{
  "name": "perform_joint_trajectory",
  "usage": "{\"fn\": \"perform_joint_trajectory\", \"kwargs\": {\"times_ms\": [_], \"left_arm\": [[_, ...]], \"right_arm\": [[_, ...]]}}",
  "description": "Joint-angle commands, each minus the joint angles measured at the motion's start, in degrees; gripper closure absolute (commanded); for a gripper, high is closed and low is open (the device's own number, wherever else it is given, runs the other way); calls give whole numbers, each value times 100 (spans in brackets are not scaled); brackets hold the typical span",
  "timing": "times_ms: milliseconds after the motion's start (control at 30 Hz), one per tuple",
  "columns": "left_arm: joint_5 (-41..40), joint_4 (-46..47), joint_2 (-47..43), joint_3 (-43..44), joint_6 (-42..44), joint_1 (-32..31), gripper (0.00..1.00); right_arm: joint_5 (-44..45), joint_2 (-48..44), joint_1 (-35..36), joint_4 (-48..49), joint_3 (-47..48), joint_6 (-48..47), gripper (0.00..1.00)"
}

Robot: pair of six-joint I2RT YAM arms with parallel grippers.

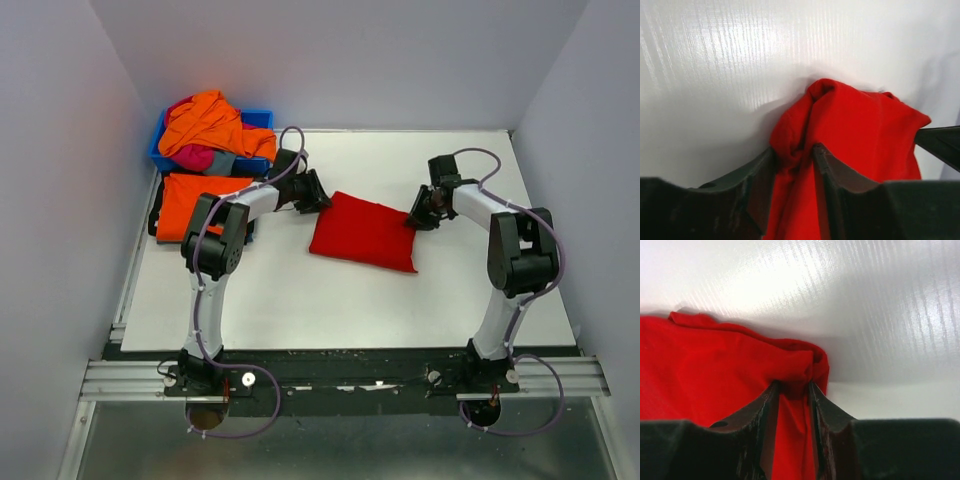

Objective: Fold and stack the t-shirts
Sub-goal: Put the neatly folded tshirt into the corner of the board with both arms

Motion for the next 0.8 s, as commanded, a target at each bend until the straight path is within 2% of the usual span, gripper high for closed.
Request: {"fn": "perform_joint_trajectory", "kwargs": {"times_ms": [0,133,267,400,533,633,767], "left_arm": [[14,143,237,-163,-42,-43,59],[-215,494,-149,-636,-78,36,76],[-224,837,-509,-1243,-52,177,89],[-338,969,-931,-1867,54,300,90],[-426,996,-1379,-2535,203,510,91],[-216,1066,-1547,-2844,274,730,91],[-119,978,-1469,-2678,361,819,90]], "right_arm": [[465,158,165,-356,222,64,66],[465,114,218,-374,214,117,65],[535,-333,218,-119,-103,82,51],[300,-860,218,381,-532,-5,43],[-333,-1231,218,1268,-1174,-138,43],[-667,-1152,236,1507,-1246,-199,43],[-897,-810,341,1700,-1062,-217,44]]}}
